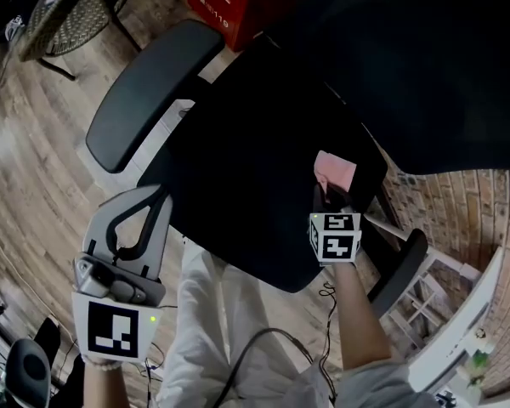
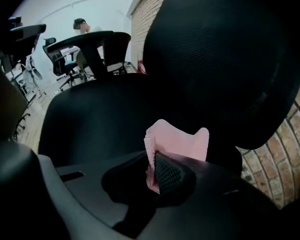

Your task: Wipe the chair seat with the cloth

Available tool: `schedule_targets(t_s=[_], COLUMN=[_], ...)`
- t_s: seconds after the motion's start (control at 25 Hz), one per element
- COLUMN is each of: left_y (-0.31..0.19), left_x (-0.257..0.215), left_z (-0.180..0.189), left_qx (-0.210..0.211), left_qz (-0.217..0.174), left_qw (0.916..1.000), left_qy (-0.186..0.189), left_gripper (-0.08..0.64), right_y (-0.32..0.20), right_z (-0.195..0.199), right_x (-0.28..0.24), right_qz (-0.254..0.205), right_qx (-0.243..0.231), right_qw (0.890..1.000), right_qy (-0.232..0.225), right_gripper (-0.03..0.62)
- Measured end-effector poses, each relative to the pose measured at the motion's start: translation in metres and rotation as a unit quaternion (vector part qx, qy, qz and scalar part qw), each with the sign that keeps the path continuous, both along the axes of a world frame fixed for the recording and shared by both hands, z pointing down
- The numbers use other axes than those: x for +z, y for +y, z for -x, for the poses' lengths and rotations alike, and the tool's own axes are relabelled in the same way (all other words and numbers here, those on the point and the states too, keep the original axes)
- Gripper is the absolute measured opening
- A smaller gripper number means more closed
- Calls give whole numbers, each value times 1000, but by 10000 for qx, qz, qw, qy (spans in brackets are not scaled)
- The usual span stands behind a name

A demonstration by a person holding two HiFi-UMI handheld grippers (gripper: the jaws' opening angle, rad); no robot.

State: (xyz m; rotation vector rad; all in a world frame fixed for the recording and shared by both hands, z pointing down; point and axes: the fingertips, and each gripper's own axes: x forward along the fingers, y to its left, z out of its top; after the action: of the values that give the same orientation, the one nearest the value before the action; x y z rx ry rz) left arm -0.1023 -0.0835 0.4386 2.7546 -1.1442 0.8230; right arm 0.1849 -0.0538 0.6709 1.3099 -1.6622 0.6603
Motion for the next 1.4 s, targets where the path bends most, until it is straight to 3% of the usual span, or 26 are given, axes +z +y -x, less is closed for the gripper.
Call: schedule_targets(t_s=[0.28, 0.44, 0.64, 0.96, 1.12, 1.4], left_y=[7, 11, 18, 24, 26, 28], left_x=[2, 2, 3, 4, 2, 1], left_z=[31, 47, 63, 78, 82, 75], left_qx=[-214, -340, -526, -692, -703, -646], left_qz=[42, 58, 92, 141, 117, 111], left_qw=[9997, 9993, 9986, 9975, 9974, 9979], left_qy=[-92, -113, -64, -56, -67, -16], left_gripper=[18, 18, 18, 18, 18, 18], right_y=[27, 42, 59, 69, 69, 77], right_z=[90, 153, 237, 344, 368, 345], right_x=[-1, -2, -9, -27, -29, -19], right_qz=[85, 121, 144, 61, 63, 230], right_qx=[-661, -1182, -2151, -3025, -3148, -2706], right_qw=[9966, 9893, 9694, 9380, 9330, 9481], right_qy=[-494, -851, -1175, -1691, -1745, -1652], right_gripper=[55, 55, 55, 55, 55, 55])
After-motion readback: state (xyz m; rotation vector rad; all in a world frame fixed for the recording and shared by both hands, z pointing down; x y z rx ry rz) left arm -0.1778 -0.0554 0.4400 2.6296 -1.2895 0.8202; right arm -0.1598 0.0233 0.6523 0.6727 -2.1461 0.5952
